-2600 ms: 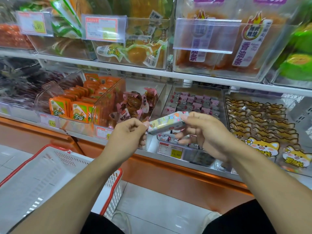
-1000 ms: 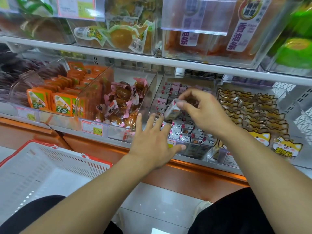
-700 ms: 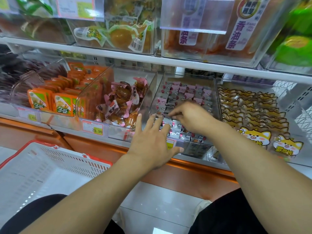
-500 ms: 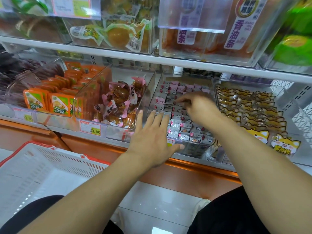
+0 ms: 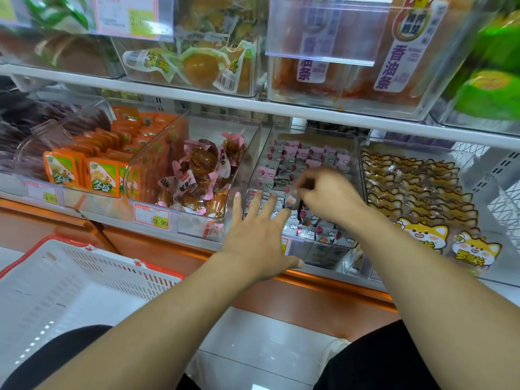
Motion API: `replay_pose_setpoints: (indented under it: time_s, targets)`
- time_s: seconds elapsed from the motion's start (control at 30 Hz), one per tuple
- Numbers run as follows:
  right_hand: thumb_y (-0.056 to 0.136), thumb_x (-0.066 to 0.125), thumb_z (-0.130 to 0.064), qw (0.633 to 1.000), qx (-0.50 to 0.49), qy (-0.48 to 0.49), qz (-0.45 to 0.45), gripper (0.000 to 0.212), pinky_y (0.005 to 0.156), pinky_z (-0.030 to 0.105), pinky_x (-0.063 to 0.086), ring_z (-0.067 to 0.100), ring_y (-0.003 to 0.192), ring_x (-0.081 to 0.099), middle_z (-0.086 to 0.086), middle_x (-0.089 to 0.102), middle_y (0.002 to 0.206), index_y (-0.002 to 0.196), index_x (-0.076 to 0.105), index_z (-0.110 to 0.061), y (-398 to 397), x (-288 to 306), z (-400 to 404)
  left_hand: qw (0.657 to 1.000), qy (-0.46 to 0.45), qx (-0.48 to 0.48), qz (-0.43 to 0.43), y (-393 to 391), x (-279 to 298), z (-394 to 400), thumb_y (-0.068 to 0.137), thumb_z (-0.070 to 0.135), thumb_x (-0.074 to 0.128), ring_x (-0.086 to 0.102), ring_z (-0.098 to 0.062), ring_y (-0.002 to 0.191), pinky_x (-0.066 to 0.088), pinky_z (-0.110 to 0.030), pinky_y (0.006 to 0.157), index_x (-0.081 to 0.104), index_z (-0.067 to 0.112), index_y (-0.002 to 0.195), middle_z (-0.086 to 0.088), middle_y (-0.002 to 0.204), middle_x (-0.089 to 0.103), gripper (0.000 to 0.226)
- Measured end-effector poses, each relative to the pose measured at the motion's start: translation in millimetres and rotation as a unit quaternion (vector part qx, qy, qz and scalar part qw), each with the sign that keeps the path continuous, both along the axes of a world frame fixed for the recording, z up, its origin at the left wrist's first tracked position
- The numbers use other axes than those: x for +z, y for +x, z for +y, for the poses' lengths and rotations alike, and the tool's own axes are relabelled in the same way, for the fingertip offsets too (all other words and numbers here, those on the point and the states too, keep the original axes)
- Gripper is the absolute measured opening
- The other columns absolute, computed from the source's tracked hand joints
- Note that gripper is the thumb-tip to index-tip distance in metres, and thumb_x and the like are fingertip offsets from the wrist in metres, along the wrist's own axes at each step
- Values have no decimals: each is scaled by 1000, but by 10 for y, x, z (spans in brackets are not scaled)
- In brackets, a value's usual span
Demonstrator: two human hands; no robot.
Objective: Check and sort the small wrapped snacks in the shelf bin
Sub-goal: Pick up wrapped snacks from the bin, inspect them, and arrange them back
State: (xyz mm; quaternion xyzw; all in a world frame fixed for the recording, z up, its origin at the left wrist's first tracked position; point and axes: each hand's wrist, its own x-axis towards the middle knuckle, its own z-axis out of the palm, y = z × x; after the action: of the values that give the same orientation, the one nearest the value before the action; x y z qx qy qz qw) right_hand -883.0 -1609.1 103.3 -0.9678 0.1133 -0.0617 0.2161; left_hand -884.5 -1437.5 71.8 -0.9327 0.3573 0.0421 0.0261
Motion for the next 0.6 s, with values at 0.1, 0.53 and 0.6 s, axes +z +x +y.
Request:
replay_pose_setpoints:
  time_s: [0.1,0.53,0.6]
  targets:
    - [97,59,-22,979,-64,135,-138,18,48,15,38,-1,65,57,-17,67,88,86,58,-37,-87,86,-43,1000,-6,-1,7,7,12,-2,79,85,48,-10,-32,155,-10,-65,120,10,30,159,-4,170,-1,104]
    - [98,56,-1,700,-124,693,-119,14,77,32,63,26,92,76,20,73,106,110,58,5,-505,323,190,693,-591,186,368,22,454,488,95,34,67,76,-18,86,58,-21,70,73,16,110,-7,98,78,24]
    - [98,58,0,700,-110,699,-97,10,76,32,63,27,91,76,21,74,104,108,59,2,-515,312,203,647,-630,207,376,44,437,515,96,27,66,76,-20,83,57,-19,65,74,12,104,-11,91,78,19]
